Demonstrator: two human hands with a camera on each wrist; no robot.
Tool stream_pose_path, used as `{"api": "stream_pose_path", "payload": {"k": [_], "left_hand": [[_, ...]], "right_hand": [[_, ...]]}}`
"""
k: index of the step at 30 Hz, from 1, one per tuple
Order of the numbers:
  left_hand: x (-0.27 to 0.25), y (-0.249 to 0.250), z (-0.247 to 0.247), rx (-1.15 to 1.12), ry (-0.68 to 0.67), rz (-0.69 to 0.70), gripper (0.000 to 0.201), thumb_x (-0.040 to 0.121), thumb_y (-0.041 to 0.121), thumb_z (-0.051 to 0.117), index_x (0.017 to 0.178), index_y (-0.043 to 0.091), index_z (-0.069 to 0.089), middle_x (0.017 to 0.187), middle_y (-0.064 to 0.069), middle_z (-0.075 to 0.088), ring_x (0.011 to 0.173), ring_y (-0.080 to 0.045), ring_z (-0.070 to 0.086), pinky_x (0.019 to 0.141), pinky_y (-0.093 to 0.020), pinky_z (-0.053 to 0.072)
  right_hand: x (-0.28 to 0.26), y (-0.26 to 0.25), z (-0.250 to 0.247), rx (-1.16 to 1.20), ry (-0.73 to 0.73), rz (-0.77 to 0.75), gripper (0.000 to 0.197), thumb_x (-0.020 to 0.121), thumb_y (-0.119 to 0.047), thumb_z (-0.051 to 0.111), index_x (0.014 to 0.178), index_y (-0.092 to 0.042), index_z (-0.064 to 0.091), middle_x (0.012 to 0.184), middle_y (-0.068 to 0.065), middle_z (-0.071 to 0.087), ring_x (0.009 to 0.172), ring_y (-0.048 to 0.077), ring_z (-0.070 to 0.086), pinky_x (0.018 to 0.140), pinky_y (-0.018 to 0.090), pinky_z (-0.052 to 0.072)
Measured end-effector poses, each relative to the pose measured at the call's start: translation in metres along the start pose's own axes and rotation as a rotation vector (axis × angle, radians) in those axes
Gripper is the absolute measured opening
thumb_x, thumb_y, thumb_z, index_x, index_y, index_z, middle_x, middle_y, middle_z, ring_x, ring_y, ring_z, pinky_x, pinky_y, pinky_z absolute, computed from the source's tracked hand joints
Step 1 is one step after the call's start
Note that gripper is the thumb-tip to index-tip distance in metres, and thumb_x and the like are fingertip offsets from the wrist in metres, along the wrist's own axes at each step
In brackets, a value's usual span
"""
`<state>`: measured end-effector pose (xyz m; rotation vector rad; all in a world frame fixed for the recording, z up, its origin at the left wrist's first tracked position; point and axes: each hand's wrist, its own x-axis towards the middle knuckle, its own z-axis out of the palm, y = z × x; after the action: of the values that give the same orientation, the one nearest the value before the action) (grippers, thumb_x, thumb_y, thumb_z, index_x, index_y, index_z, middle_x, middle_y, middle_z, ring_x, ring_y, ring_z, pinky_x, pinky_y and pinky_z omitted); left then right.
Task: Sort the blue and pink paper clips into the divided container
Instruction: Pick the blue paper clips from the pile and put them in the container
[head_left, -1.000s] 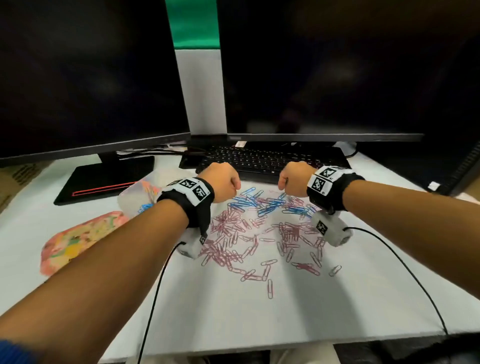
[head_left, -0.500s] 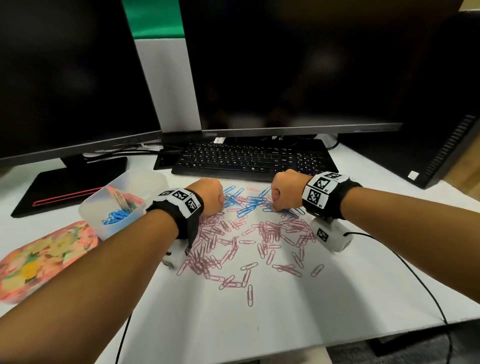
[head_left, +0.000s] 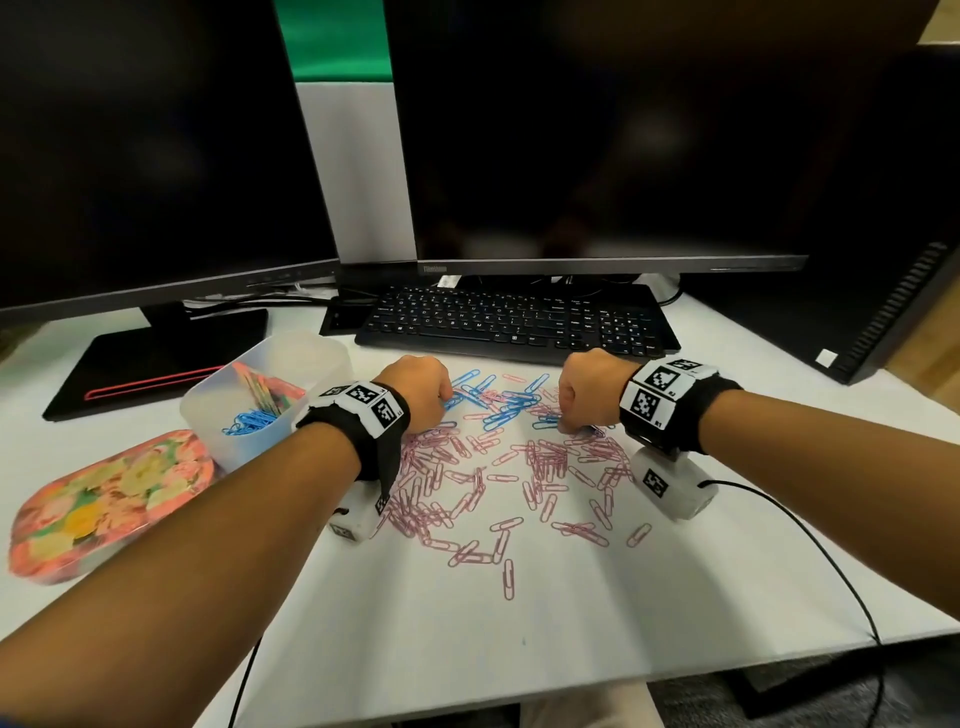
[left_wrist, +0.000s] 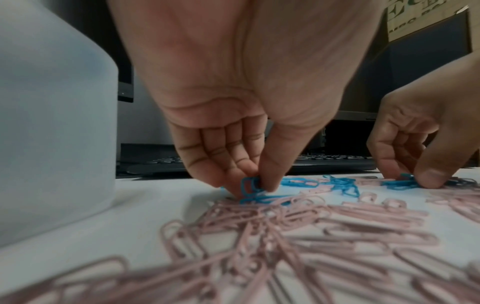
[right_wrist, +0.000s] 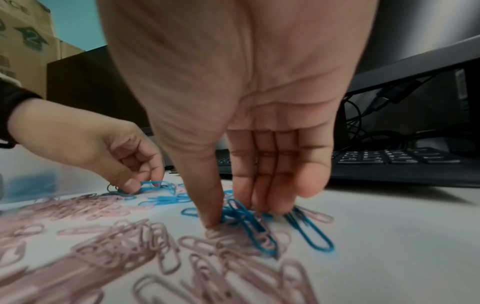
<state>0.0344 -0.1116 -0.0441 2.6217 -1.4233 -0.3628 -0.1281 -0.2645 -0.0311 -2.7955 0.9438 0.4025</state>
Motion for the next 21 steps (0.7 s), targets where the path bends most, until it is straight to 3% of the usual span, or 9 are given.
{"api": "stream_pose_path", "payload": {"k": [2,5,9,12,16,18,21], "left_hand": [[-0.001,0.0,-0.001,-0.01,-0.005,0.008,0.028,0.089,0.01,0.059,0.114,0.016,0.07,0.119,-0.005,0.065,0.108,-0.024,0.061,0.089,-0.028,0.049],[-0.004,0.0,-0.005,-0.025,-0.002,0.026,0.03,0.088,0.006,0.055,0.112,0.015,0.072,0.115,-0.005,0.069,0.106,-0.025,0.062,0.091,-0.031,0.052],[-0.009,0.002,-0.016,-0.08,0.031,0.057,0.032,0.086,0.003,0.051,0.101,0.014,0.076,0.105,-0.004,0.072,0.102,-0.025,0.064,0.087,-0.028,0.052],[-0.015,0.0,-0.032,-0.157,0.092,0.086,0.022,0.086,0.005,0.056,0.091,0.014,0.076,0.082,0.0,0.07,0.092,-0.022,0.067,0.085,-0.027,0.053],[-0.025,-0.017,-0.055,-0.333,0.105,0.071,0.016,0.085,0.006,0.062,0.076,0.017,0.07,0.07,-0.005,0.073,0.067,-0.015,0.069,0.068,-0.026,0.054],[-0.036,-0.027,-0.066,-0.38,0.099,0.05,0.015,0.085,0.007,0.062,0.076,0.016,0.072,0.068,-0.006,0.073,0.059,-0.013,0.066,0.061,-0.027,0.055],[-0.053,-0.047,-0.081,-0.388,0.106,-0.034,0.012,0.084,0.015,0.063,0.079,0.018,0.073,0.069,-0.002,0.073,0.063,-0.016,0.066,0.051,-0.026,0.054]], "right_hand": [[0.0,-0.001,0.002,0.012,0.004,-0.024,0.011,0.071,-0.019,0.075,0.068,-0.01,0.072,0.076,0.006,0.072,0.078,0.024,0.07,0.072,0.039,0.062],[0.001,0.0,0.004,0.026,0.012,-0.065,0.017,0.074,-0.016,0.068,0.058,-0.013,0.063,0.074,0.007,0.07,0.08,0.027,0.069,0.072,0.04,0.061],[-0.003,0.004,0.005,0.033,-0.006,-0.102,0.014,0.077,-0.014,0.063,0.068,-0.003,0.067,0.082,0.015,0.073,0.074,0.028,0.064,0.073,0.04,0.06],[-0.007,0.008,-0.004,0.074,0.018,-0.147,0.014,0.081,-0.014,0.063,0.079,-0.002,0.07,0.085,0.014,0.071,0.07,0.025,0.058,0.067,0.03,0.053],[-0.013,0.011,-0.027,0.233,-0.017,-0.189,0.006,0.083,-0.021,0.072,0.08,-0.018,0.076,0.078,0.003,0.075,0.067,0.014,0.068,0.062,0.025,0.056],[-0.015,0.006,-0.038,0.333,-0.021,-0.218,0.007,0.084,-0.019,0.074,0.083,-0.013,0.075,0.074,0.002,0.074,0.059,0.007,0.066,0.057,0.022,0.055],[-0.018,-0.01,-0.051,0.467,0.0,-0.268,0.006,0.084,-0.014,0.073,0.084,-0.008,0.074,0.074,0.003,0.074,0.059,0.007,0.066,0.058,0.025,0.055]]}}
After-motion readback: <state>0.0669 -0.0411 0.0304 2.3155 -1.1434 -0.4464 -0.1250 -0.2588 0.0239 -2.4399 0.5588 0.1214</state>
